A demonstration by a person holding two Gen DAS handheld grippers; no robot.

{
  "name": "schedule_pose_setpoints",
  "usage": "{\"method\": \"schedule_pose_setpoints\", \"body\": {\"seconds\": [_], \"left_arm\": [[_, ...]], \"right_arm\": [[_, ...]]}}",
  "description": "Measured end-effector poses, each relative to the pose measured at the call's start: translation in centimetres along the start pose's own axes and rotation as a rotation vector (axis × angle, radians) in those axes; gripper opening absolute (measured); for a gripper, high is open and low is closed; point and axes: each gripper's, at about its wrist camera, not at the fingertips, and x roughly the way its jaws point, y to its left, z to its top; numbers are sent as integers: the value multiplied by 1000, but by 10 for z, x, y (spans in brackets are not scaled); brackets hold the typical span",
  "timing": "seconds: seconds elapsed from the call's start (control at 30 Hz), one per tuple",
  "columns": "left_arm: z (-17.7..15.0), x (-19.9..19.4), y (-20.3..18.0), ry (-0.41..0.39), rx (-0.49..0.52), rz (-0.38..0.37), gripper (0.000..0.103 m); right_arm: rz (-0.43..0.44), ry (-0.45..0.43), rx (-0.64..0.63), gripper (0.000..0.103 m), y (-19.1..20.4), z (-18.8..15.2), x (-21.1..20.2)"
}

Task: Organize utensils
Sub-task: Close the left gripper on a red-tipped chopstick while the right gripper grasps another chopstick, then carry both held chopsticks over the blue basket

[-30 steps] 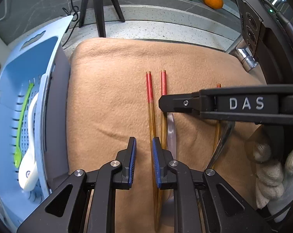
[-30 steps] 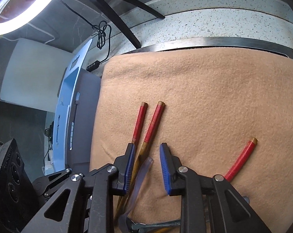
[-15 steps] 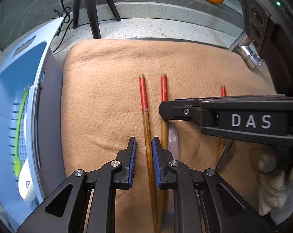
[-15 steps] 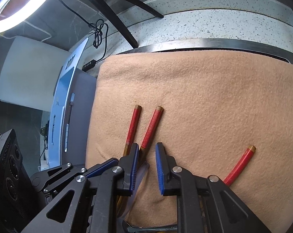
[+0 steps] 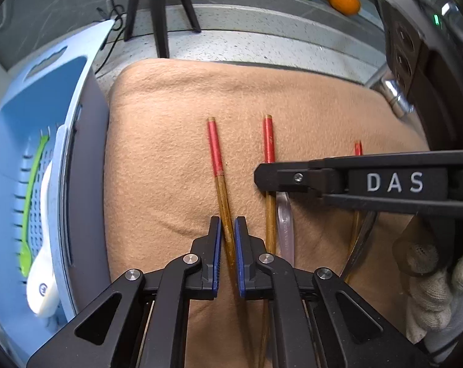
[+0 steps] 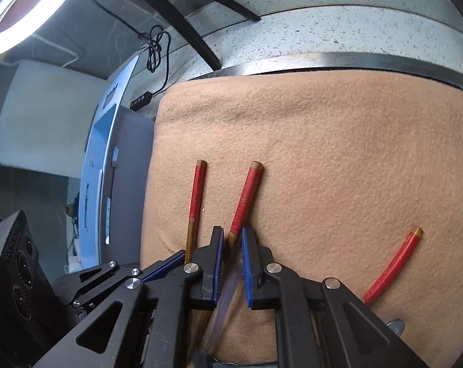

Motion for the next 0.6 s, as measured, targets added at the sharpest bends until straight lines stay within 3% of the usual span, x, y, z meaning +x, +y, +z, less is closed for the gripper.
{"method": "schedule_pose_setpoints", "body": {"seconds": [0.3, 0.6], "left_arm": [[4, -13, -7, -36, 6, -18, 5], [2, -49, -14, -101, 45, -15, 5]], "right_arm": [[112, -26, 83, 8, -12, -3, -18], [169, -113, 42, 6, 4, -2, -58]]}}
